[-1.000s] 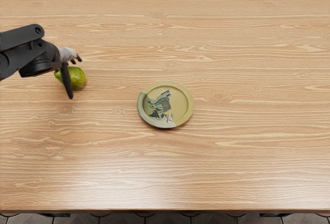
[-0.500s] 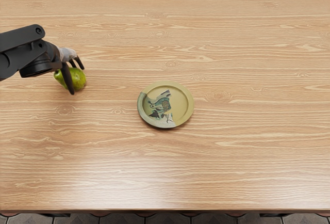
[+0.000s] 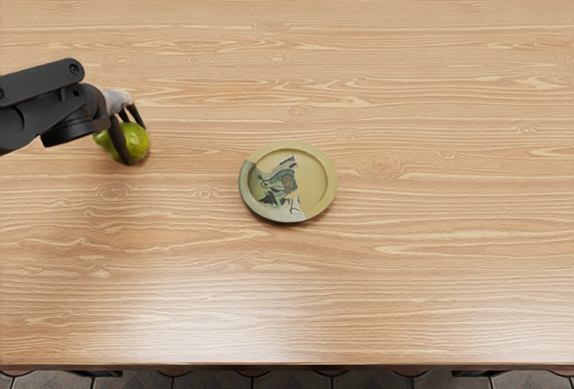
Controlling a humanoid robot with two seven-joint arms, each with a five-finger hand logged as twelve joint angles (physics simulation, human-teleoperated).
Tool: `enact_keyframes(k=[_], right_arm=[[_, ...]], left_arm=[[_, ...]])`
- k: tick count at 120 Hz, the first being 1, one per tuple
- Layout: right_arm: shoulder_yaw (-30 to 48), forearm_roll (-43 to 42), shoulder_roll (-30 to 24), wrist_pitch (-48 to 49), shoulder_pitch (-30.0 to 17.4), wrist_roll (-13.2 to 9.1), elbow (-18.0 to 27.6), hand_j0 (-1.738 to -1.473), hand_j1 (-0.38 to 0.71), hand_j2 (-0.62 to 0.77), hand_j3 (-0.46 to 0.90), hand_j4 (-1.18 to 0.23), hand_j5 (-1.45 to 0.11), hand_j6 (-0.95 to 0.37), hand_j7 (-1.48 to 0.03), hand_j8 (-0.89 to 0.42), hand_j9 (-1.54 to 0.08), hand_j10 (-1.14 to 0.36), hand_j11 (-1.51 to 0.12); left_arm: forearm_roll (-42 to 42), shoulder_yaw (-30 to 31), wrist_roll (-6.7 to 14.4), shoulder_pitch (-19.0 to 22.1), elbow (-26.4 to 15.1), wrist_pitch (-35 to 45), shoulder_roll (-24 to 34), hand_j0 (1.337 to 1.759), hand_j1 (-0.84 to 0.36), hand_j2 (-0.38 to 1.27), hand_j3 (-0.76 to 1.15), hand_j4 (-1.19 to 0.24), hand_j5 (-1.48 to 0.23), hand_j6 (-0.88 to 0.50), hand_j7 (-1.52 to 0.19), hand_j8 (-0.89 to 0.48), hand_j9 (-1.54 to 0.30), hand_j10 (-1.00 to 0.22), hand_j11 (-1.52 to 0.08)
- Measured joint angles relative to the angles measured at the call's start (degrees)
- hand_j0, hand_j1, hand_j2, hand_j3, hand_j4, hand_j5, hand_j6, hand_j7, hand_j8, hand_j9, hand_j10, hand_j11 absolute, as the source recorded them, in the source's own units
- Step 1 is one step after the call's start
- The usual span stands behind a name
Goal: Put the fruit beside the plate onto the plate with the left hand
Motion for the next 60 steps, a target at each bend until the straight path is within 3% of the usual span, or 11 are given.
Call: enact_keyframes(k=[17, 21, 31, 60], right_arm=[[0.0, 0.0, 0.0, 0.0, 0.0, 0.0, 0.0, -1.658, -0.32, 0.00, 0.00, -0.02, -0.03, -0.02, -0.03, -0.02, -0.03, -0.02, -0.03], [0.0, 0.0, 0.0, 0.0, 0.0, 0.0, 0.0, -1.658, -0.32, 0.00, 0.00, -0.02, -0.03, -0.02, -0.03, -0.02, -0.03, -0.02, -0.03], [0.0, 0.0, 0.0, 0.0, 0.0, 0.0, 0.0, -1.658, -0.32, 0.00, 0.00, -0.02, -0.03, -0.02, -0.03, -0.02, -0.03, -0.02, -0.03], [0.0, 0.0, 0.0, 0.0, 0.0, 0.0, 0.0, -1.658, -0.32, 0.00, 0.00, -0.02, -0.03, -0.02, -0.03, -0.02, -0.03, -0.02, -0.03]], left_arm=[[-0.2, 0.1, 0.0, 0.0, 0.0, 0.0, -0.1, 1.652, -0.12, 0.09, 0.00, -0.63, -0.44, -0.54, -0.54, -0.43, -0.65, -0.52, -0.65], [-0.5, 0.1, 0.0, 0.0, 0.0, -0.2, -0.1, 1.652, -0.12, 0.06, 0.00, -0.60, -0.48, -0.46, -0.56, -0.42, -0.67, -0.53, -0.66], [-0.5, 0.2, 0.1, 0.0, 0.0, -0.3, -0.2, 1.650, -0.13, 0.05, 0.00, -0.56, -0.54, -0.43, -0.61, -0.40, -0.71, -0.55, -0.70], [-0.9, 0.2, 0.2, 0.0, 0.0, -0.8, -0.2, 1.643, -0.16, 0.06, 0.00, -0.45, -0.71, -0.33, -0.76, -0.29, -0.83, -0.48, -0.83]])
